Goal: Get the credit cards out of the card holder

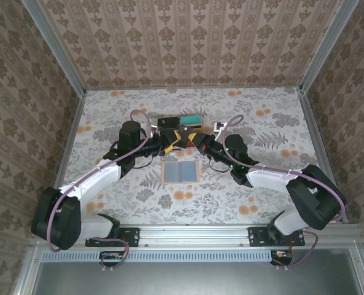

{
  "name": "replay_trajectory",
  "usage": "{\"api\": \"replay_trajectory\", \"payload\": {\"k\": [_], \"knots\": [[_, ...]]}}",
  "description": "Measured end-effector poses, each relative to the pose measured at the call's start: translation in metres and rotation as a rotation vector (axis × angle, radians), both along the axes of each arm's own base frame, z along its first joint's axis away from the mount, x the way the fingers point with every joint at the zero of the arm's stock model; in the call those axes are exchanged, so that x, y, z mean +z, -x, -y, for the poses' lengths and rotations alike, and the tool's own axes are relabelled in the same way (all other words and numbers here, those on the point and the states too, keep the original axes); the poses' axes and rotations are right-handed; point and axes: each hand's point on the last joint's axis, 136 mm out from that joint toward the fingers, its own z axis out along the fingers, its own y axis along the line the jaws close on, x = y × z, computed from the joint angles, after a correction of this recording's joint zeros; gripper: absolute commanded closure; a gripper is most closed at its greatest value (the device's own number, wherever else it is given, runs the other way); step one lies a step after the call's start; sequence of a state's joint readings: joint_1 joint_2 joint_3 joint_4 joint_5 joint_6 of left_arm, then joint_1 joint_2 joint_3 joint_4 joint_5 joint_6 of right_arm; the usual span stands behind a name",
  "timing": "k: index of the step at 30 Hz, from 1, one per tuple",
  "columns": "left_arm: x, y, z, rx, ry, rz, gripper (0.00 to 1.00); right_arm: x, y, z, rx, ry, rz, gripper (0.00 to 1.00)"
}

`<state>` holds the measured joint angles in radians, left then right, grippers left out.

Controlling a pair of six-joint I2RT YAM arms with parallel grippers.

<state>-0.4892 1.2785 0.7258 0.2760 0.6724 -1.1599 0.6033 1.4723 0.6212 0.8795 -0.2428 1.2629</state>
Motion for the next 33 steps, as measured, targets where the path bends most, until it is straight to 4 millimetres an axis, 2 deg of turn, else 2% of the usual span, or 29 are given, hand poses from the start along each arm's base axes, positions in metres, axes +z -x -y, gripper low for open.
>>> {"api": "replay_trajectory", "payload": {"k": [4,11,12,14,16,18,22,28,33], "knots": [[0.005,0.000,0.002,-0.012,0.020,0.008,0.71,0.004,-0.002,0.003,-0.006,-0.027,-0.004,1.00],[0.007,0.001,0.003,-0.024,0.027,0.019,1.00,0.009,-0.003,0.004,-0.005,-0.051,-0.002,1.00],[0.007,0.001,0.003,-0.024,0.027,0.019,1.00,0.009,-0.003,0.004,-0.006,-0.053,-0.003,1.00],[0.009,0.000,0.003,-0.030,0.024,0.038,1.00,0.006,-0.004,0.006,-0.007,-0.046,-0.015,0.86],[0.009,0.000,0.003,-0.038,0.021,0.047,1.00,-0.001,-0.004,0.007,-0.007,-0.028,-0.034,0.62],[0.003,-0.004,0.000,-0.033,0.008,0.042,1.00,-0.010,-0.002,0.009,-0.001,0.017,-0.065,0.48],[-0.016,-0.018,-0.021,0.017,-0.053,0.020,1.00,-0.026,-0.001,0.016,0.012,0.165,-0.136,0.25],[-0.041,-0.027,-0.055,0.050,-0.200,0.033,1.00,-0.031,0.009,0.027,0.054,0.373,-0.149,0.06],[-0.043,-0.039,-0.080,0.061,-0.338,0.108,1.00,-0.054,0.022,0.048,0.066,0.522,-0.192,0.00]]}}
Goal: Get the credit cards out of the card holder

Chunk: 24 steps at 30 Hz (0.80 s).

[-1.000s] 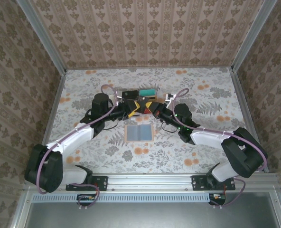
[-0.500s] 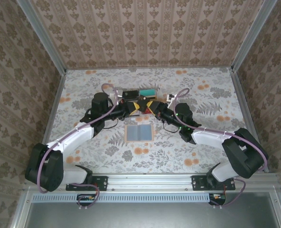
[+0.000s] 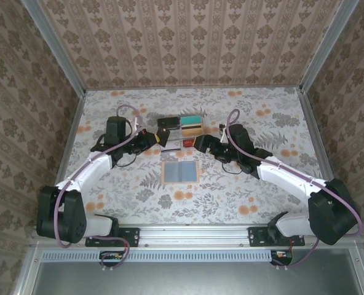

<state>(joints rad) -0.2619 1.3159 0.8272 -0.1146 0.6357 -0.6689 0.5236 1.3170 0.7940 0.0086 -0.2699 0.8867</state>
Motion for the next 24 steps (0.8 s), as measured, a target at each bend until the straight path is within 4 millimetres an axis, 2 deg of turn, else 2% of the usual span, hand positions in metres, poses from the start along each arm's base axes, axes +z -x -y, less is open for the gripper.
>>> {"api": "replay_trajectory", "payload": {"k": [5,11,18,24], "knots": [[0.013,-0.008,-0.005,-0.069,-0.126,0.124,1.00,-0.013,0.000,0.026,-0.027,0.101,-0.027,0.00],[0.029,-0.032,-0.002,-0.185,-0.264,0.269,1.00,-0.019,-0.004,0.048,-0.060,0.162,-0.040,0.00],[0.051,-0.066,0.005,-0.317,-0.418,0.429,1.00,-0.022,-0.005,0.056,-0.054,0.192,-0.037,0.00],[0.051,-0.089,0.011,-0.456,-0.521,0.521,1.00,-0.024,-0.005,0.062,-0.056,0.204,-0.045,0.00]]}}
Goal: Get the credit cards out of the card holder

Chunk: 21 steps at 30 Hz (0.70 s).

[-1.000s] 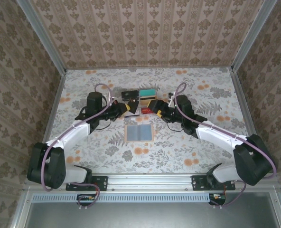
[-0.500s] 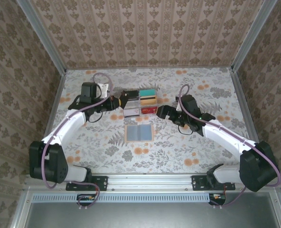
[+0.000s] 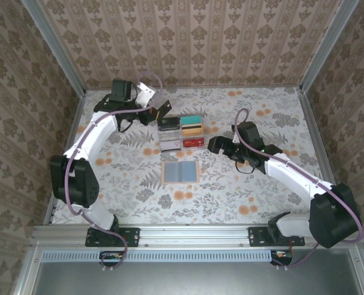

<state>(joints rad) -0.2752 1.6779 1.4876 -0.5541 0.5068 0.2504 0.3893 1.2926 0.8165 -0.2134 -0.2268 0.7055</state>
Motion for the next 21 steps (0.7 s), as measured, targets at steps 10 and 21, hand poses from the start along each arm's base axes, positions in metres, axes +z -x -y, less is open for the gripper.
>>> {"api": "replay_trajectory", "payload": {"k": [10,21], "knots": [[-0.021,-0.010,0.006,-0.243,-0.150,0.082,1.00,0.003,0.003,-0.005,0.032,-0.034,-0.013,0.00],[-0.029,-0.017,0.015,-0.489,-0.229,0.189,1.00,0.014,0.003,-0.014,0.067,-0.071,-0.011,0.00]]}}
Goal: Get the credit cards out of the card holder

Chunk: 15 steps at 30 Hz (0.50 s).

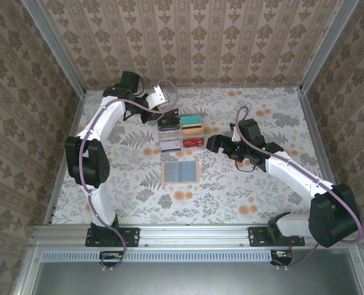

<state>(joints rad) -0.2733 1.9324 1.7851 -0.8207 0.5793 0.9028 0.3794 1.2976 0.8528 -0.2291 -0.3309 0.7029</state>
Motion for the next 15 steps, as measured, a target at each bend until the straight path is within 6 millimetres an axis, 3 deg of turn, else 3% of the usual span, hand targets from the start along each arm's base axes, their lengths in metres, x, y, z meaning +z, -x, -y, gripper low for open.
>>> {"api": "replay_trajectory", "payload": {"k": [15], "knots": [[-0.032,0.008,-0.004,-0.135,-0.072,-0.043,1.00,0.012,-0.001,0.002,-0.024,-0.015,0.019,0.00]]}}
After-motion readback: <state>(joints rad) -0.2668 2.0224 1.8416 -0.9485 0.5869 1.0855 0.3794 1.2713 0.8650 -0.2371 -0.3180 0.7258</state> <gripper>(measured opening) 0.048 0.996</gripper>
